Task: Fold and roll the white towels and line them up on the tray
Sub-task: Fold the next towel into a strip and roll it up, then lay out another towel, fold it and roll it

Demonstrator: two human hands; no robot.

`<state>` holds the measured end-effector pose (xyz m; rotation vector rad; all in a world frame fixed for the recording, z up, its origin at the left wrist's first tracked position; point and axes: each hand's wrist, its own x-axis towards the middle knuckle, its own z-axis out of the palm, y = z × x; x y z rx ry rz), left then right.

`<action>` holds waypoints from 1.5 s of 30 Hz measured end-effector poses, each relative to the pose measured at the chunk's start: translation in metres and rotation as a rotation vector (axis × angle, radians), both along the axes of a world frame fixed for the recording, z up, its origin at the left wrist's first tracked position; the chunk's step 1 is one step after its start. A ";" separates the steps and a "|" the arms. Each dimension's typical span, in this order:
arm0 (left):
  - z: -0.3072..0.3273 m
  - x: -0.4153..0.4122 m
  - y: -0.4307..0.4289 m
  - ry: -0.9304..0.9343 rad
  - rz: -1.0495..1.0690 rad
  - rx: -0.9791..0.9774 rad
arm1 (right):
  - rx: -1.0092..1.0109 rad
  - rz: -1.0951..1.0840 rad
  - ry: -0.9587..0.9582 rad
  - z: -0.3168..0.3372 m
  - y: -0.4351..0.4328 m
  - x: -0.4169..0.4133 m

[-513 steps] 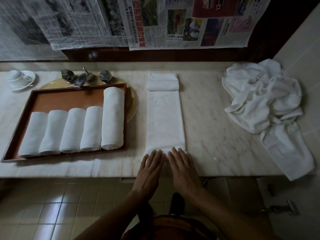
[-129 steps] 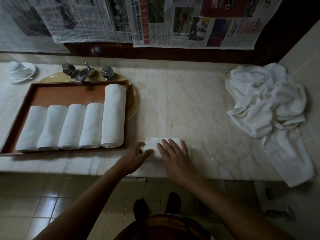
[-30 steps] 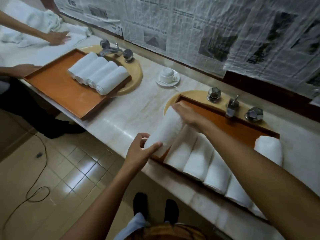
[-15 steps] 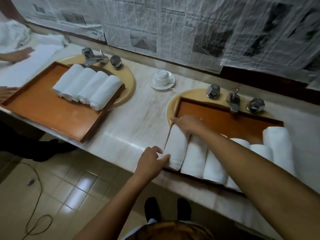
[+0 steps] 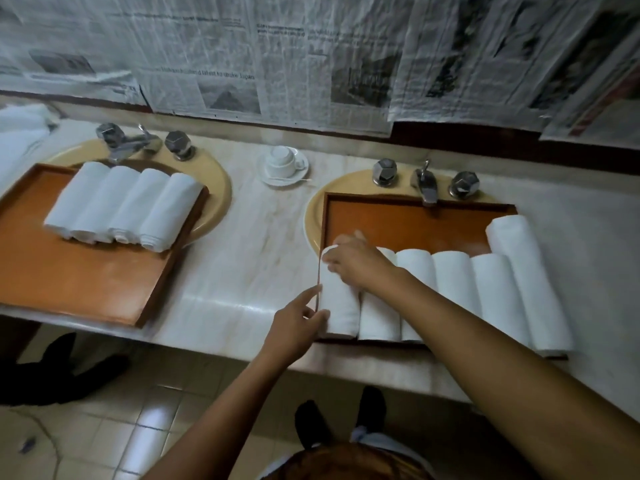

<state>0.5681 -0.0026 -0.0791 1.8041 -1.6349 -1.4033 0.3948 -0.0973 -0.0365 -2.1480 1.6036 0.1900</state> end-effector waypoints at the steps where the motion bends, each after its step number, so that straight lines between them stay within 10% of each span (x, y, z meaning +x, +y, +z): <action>1: 0.000 0.001 0.000 0.012 -0.001 0.006 | -0.014 0.004 0.014 0.000 0.002 0.000; 17: 0.003 -0.001 0.001 -0.039 -0.060 -0.027 | -0.027 -0.419 -0.170 -0.011 0.128 -0.053; 25: 0.020 -0.032 0.015 -0.177 0.003 -0.374 | -0.193 -0.514 -0.273 0.001 0.171 -0.123; 45: 0.058 -0.425 0.111 0.078 -0.428 -0.523 | -0.425 -0.973 -0.312 0.013 0.390 -0.467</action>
